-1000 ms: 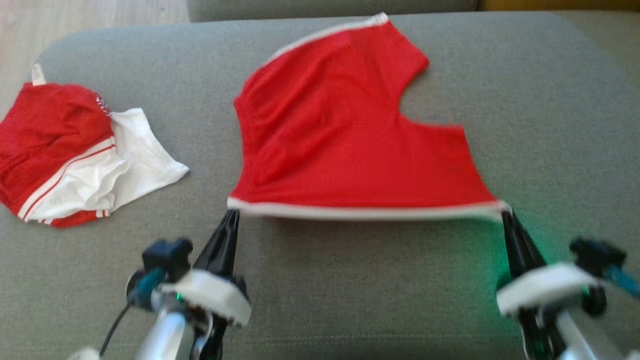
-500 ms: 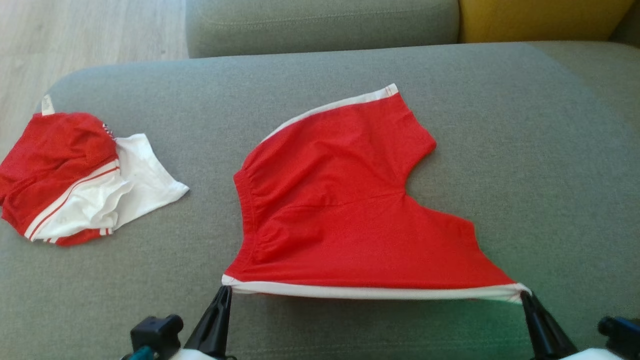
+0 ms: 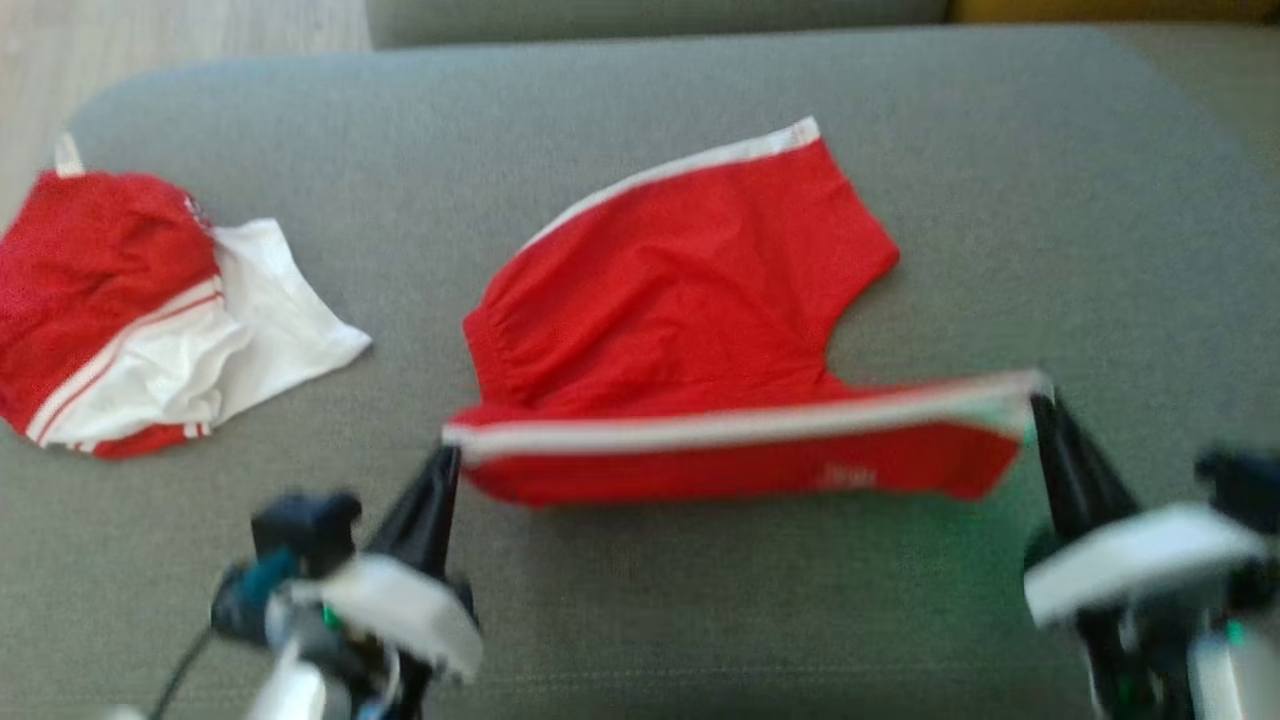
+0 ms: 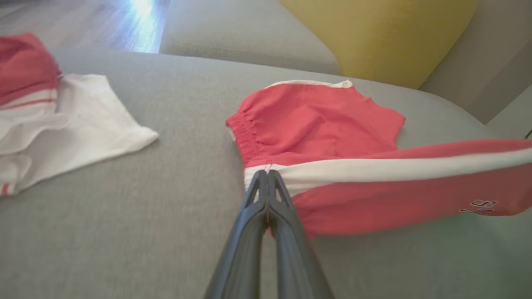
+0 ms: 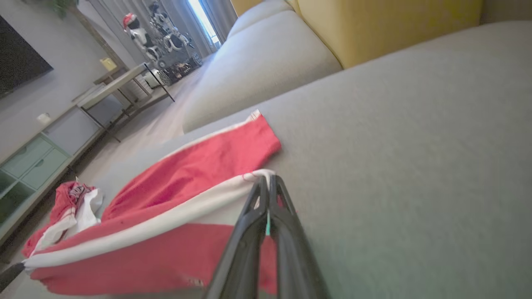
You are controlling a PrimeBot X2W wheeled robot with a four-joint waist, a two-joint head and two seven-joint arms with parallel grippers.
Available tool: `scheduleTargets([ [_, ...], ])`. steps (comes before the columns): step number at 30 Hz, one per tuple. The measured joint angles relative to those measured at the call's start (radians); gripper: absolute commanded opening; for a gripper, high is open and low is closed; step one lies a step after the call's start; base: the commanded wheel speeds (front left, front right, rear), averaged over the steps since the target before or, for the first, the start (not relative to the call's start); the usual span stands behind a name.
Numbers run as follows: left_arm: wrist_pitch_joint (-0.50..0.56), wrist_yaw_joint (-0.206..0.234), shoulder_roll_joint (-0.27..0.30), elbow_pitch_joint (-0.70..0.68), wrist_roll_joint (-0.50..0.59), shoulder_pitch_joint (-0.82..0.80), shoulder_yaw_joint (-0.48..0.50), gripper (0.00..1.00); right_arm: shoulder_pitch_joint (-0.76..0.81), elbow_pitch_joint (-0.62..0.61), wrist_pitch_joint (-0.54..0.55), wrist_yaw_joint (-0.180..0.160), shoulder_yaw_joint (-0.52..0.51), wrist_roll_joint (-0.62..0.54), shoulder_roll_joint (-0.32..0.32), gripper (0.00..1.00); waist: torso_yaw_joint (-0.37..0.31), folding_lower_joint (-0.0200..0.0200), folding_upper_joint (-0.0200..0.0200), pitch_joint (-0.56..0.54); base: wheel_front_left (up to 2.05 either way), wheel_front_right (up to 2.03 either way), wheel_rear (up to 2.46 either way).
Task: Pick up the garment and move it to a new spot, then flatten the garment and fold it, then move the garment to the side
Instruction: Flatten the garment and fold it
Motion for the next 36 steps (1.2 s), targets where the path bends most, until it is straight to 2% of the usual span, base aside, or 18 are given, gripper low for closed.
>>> scheduleTargets([
  [3,0.036,-0.017,0.003,0.016,-0.006,-0.113,-0.002,0.00,-0.165,0.060,0.003,0.000,0.018,-0.005,-0.019,0.00,0.000,0.0000,0.0000,0.045,0.00,0.00,0.00],
  [9,0.074,-0.056,-0.004,0.083,-0.011,-0.295,-0.020,0.00,-0.457,0.238,0.010,0.000,0.057,0.012,-0.113,0.00,0.015,0.0000,0.0000,0.141,0.00,0.00,0.00],
  [16,0.081,-0.091,-0.041,0.195,-0.024,-0.489,-0.062,0.00,-0.728,0.440,-0.005,0.000,0.104,0.044,-0.196,0.00,0.070,0.0000,-0.0001,0.233,0.00,0.00,0.00],
  [22,0.054,-0.099,-0.065,0.297,-0.062,-0.627,-0.065,0.00,-0.887,0.593,-0.030,0.000,0.165,0.063,-0.223,0.00,0.124,0.0001,-0.0001,0.297,0.00,0.00,0.00],
  [29,0.009,-0.099,-0.077,0.414,-0.086,-0.690,-0.068,0.00,-0.981,0.746,-0.096,0.000,0.220,0.104,-0.230,0.00,0.151,0.0002,-0.0001,0.338,0.00,0.00,0.00],
  [30,0.000,-0.099,-0.080,0.435,-0.097,-0.700,-0.070,0.38,-0.991,0.774,-0.117,0.000,0.242,0.116,-0.231,0.00,0.150,0.0002,-0.0001,0.340,0.00,0.00,0.00],
  [31,-0.007,-0.099,-0.081,0.447,-0.102,-0.705,-0.072,1.00,-0.993,0.782,-0.132,0.000,0.251,0.130,-0.231,1.00,0.149,0.0002,-0.0001,0.340,0.00,0.00,0.00],
  [36,-0.053,-0.099,-0.084,0.465,-0.113,-0.706,-0.082,1.00,-0.998,0.791,-0.215,0.000,0.308,0.151,-0.232,1.00,0.134,0.0002,-0.0001,0.332,0.00,0.00,0.00],
])
